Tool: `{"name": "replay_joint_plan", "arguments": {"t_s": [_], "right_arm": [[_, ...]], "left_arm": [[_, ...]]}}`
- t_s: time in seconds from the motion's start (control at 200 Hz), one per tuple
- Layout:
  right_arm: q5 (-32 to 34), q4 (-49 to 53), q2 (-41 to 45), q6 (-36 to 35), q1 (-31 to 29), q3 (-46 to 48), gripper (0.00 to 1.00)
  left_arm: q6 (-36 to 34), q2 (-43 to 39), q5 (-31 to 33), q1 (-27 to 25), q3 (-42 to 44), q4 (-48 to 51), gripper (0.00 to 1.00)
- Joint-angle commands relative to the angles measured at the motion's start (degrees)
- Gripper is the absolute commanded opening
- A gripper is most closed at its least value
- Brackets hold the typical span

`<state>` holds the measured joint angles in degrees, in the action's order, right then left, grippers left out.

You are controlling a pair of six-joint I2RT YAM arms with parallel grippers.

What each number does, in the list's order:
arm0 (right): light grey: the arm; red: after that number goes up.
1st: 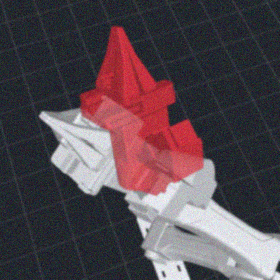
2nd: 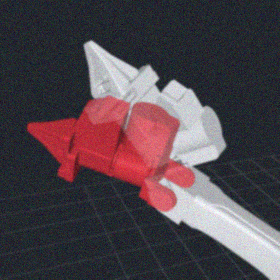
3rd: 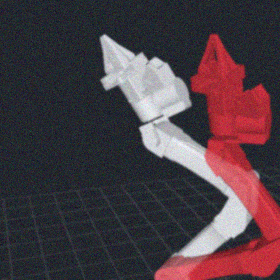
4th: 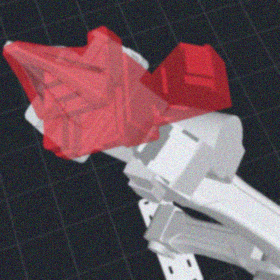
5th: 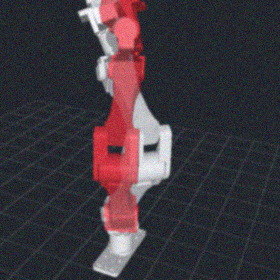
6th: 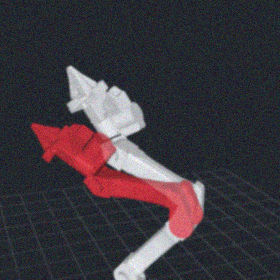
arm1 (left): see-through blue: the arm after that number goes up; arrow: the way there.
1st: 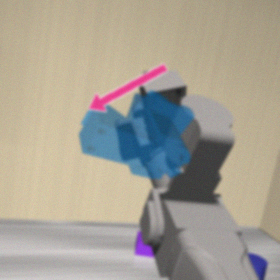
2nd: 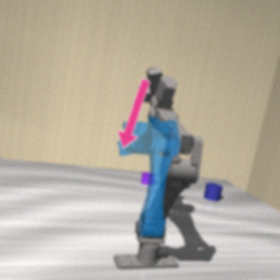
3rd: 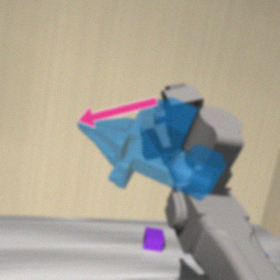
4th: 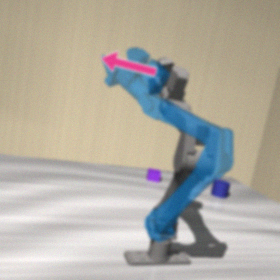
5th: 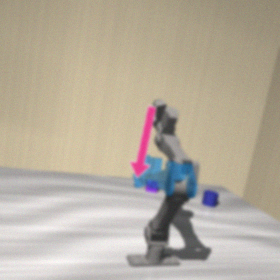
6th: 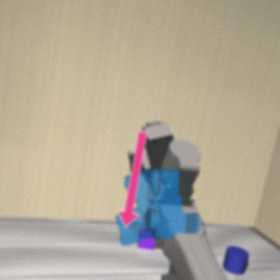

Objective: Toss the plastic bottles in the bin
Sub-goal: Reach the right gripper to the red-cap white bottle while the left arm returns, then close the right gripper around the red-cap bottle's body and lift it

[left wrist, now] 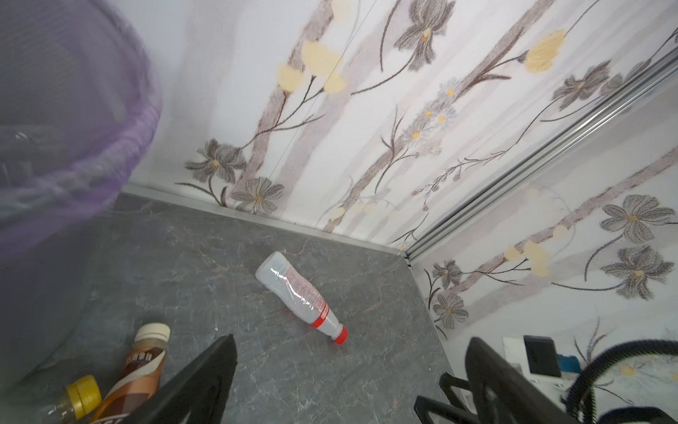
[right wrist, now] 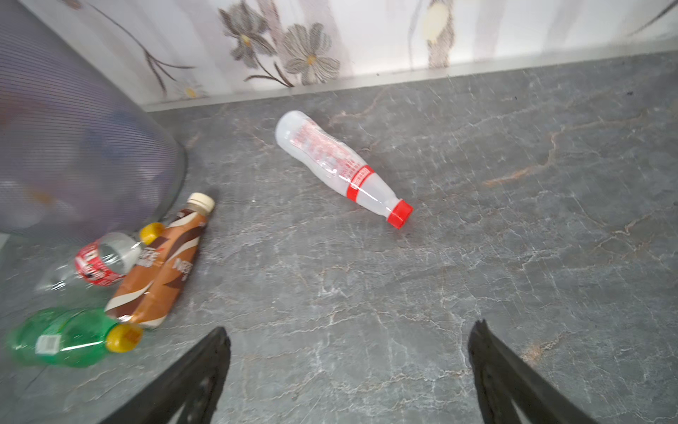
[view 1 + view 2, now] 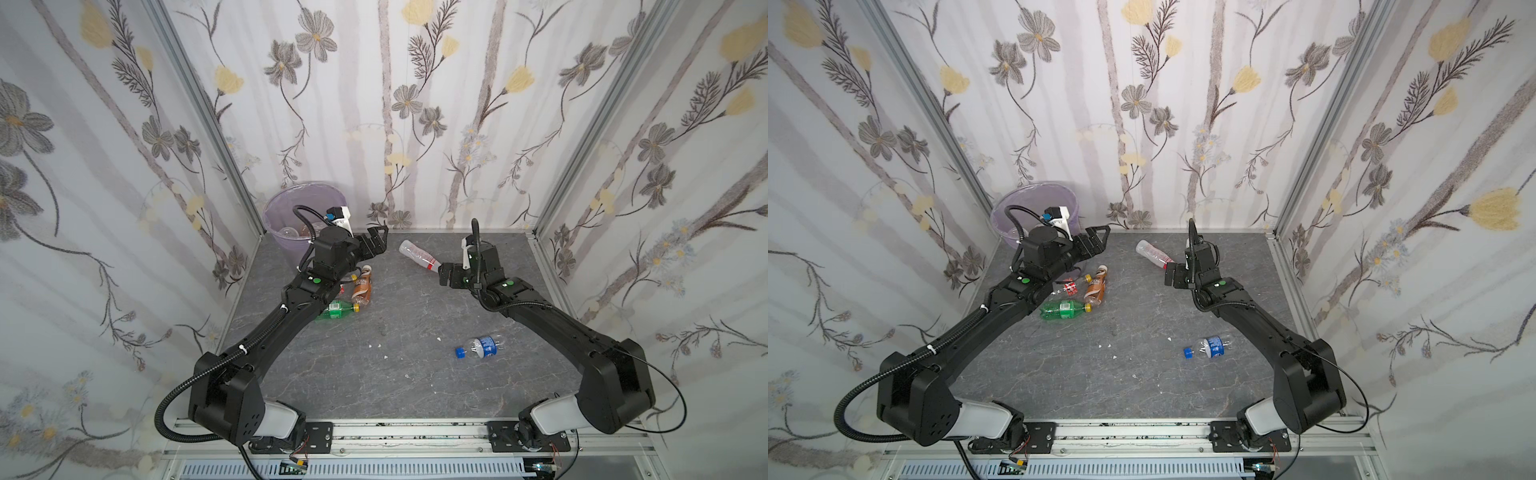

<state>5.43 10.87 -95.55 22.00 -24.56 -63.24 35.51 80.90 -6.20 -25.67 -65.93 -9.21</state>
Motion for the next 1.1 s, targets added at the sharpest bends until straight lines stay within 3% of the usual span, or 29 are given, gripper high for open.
{"name": "replay_joint_plan", "arguments": {"t_s": [0.0, 0.235, 0.679, 1.094], "right_arm": [[-3.7, 2.4, -5.0, -1.6, 1.5, -3.4, 1.0], [1.5, 14.4, -21.7, -7.2, 1.4, -20.8, 1.0], [-0.2, 27.0, -42.0, -13.7, 1.6, -48.2, 1.0], [0.1, 29.2, -50.2, -16.5, 1.1, -57.3, 0.95]], "left_arm": [[3.5, -0.1, -0.9, -1.6, 1.7, -5.0, 1.0], [6.3, 0.2, 0.0, -5.1, 5.8, -6.4, 1.0], [8.2, 0.5, -0.3, -5.5, 10.9, -8.3, 1.0], [7.6, 4.5, -2.6, -4.9, 9.5, -8.6, 1.0]]}}
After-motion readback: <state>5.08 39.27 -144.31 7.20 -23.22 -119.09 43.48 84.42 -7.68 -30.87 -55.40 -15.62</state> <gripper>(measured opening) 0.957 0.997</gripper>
